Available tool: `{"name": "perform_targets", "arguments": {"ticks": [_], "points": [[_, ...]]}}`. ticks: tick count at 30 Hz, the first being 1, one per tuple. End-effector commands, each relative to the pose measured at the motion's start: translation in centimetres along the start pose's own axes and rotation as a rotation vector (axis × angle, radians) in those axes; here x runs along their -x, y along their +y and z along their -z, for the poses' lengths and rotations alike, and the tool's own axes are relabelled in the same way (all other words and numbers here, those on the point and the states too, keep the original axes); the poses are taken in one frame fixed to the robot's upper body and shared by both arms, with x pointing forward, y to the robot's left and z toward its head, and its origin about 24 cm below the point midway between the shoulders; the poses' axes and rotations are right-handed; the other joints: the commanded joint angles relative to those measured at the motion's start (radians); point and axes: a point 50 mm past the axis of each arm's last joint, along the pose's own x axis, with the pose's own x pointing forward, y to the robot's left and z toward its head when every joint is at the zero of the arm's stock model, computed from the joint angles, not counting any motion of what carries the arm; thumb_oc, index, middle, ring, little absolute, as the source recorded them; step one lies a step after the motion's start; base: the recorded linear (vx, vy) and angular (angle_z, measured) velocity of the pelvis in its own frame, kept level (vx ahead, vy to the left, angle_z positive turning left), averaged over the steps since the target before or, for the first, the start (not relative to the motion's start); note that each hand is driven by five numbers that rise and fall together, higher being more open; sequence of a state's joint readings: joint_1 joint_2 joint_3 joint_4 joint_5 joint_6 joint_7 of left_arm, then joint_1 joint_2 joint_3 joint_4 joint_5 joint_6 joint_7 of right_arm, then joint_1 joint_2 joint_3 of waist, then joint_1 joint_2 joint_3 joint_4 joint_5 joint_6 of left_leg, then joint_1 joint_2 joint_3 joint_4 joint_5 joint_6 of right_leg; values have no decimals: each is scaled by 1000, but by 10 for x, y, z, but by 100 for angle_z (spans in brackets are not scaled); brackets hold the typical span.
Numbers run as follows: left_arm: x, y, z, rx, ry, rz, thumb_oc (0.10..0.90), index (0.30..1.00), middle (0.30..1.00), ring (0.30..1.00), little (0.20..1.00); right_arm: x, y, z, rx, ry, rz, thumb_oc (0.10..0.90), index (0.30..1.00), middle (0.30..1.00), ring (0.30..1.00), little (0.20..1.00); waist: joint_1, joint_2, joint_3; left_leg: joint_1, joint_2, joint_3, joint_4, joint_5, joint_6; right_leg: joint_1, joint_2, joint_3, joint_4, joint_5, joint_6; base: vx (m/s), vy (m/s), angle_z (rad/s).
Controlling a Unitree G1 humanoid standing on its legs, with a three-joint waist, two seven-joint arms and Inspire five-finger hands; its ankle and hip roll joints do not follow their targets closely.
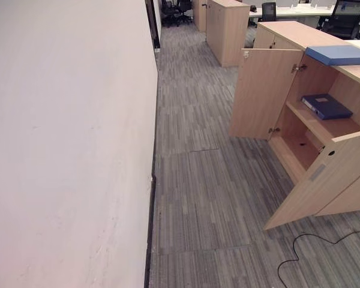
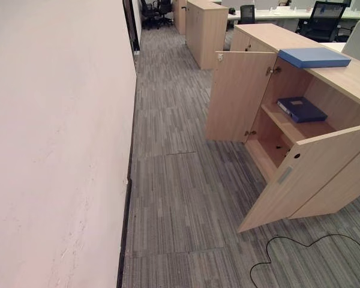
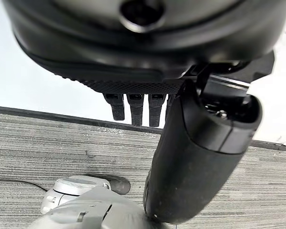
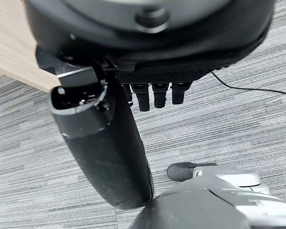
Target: Put the empty folder in the office cabinet
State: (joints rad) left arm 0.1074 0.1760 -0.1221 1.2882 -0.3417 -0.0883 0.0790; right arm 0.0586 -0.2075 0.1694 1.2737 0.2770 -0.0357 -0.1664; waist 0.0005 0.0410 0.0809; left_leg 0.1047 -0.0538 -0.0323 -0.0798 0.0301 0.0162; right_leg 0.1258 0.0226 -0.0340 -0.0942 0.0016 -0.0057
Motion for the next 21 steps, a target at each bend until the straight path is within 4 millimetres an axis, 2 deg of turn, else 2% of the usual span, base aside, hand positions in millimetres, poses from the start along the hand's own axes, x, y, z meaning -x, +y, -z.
{"name": "perform_targets", "arguments": {"ticks": [1, 7, 11, 12, 13, 14, 15, 16, 17, 18, 19, 20, 21], "points": [[-1, -6, -3, -37, 10, 11, 800, 900, 900, 900, 900, -2, 3, -8, 45, -4, -68, 800, 900, 900, 900, 900, -12, -14, 5, 20, -76, -54, -7, -92, 10, -31, -8, -34, 7, -7, 80, 0, 0, 0], [-3, 0, -12, -71, 5, 14, 800, 900, 900, 900, 900, -4, -6, -20, 81, -7, -92, 800, 900, 900, 900, 900, -14, -19, 48, -17, -73, -64, -7, -79, 18, -75, -5, -40, 20, 0, 61, 13, -30, 0], [-5, 3, -22, -74, -21, 6, 800, 900, 900, 900, 900, -5, -7, -24, 75, -9, -94, 800, 900, 900, 900, 900, -13, -28, 62, -25, -44, -60, 0, -80, 8, -120, 3, -50, 94, -40, 44, 93, -127, 0], [-5, 5, -30, -49, -44, -4, 800, 900, 900, 900, 900, -5, -7, -24, 69, -7, -97, 800, 900, 900, 900, 900, -12, -51, 80, -87, -39, -22, 166, -141, -16, -121, -9, -56, 132, -67, 37, 81, -183, 10], [-5, 5, -33, -33, -56, -6, 800, 900, 900, 900, 900, -5, -8, -24, 71, -6, -96, 800, 900, 900, 900, 900, -6, -59, 91, -129, -39, 1, 268, -168, -26, -114, -14, -59, 141, -80, 35, 100, -202, 27], [-6, 4, -36, -20, -67, -9, 800, 900, 900, 900, 900, -5, -9, -25, 80, -7, -94, 800, 900, 900, 900, 900, 3, -68, 105, -187, -40, 16, 384, -171, -28, -100, -21, -60, 145, -88, 31, 150, -161, 47], [-6, 3, -36, -13, -71, -10, 800, 900, 900, 900, 900, -6, -14, -27, 88, -4, -77, 800, 900, 900, 900, 900, 23, -77, 127, -306, -42, 29, 492, -115, -17, -68, -30, -67, 135, -99, 22, 201, -129, 41], [-5, 3, -33, -16, -61, -10, 800, 900, 900, 900, 900, -6, -15, -27, 89, -3, -73, 800, 900, 900, 900, 900, 33, -79, 125, -352, -49, 33, 500, -114, -8, -52, -28, -66, 128, -101, 20, 477, -63, 30], [-4, 7, -22, -8, -26, -19, 800, 900, 900, 900, 900, -6, -20, -29, 103, -9, -65, 800, 900, 900, 900, 900, 69, -73, 110, -401, -56, 0, 325, -8, -16, -5, -5, -53, 96, -117, 22, 496, 19, 0], [-4, 9, -19, -2, -19, -25, 800, 900, 900, 900, 900, -6, -21, -30, 107, -13, -62, 800, 900, 900, 900, 900, 76, -68, 108, -415, -46, -4, 260, 27, -25, 10, 1, -50, 88, -127, 21, 427, 33, -13], [-4, 9, -19, -2, -18, -25, 800, 900, 900, 900, 900, -6, -21, -30, 107, -13, -62, 800, 900, 900, 900, 900, 76, -69, 109, -411, -48, -4, 256, 29, -25, 13, -1, -49, 88, -127, 21, 333, 73, -62], [-3, 12, -14, 7, -6, -33, 800, 900, 900, 900, 900, -7, -23, -33, 101, -20, -53, 800, 900, 900, 900, 900, 89, -59, 108, -467, -26, 8, 123, 62, -37, 54, 12, -31, 69, -148, 18, 234, 52, -58], [-3, 12, -14, 7, -6, -33, 800, 900, 900, 900, 900, -7, -23, -33, 101, -20, -53, 800, 900, 900, 900, 900, 90, -62, 110, -460, -28, 10, 117, 64, -37, 58, 9, -30, 68, -149, 19, 464, 144, -45]]}}
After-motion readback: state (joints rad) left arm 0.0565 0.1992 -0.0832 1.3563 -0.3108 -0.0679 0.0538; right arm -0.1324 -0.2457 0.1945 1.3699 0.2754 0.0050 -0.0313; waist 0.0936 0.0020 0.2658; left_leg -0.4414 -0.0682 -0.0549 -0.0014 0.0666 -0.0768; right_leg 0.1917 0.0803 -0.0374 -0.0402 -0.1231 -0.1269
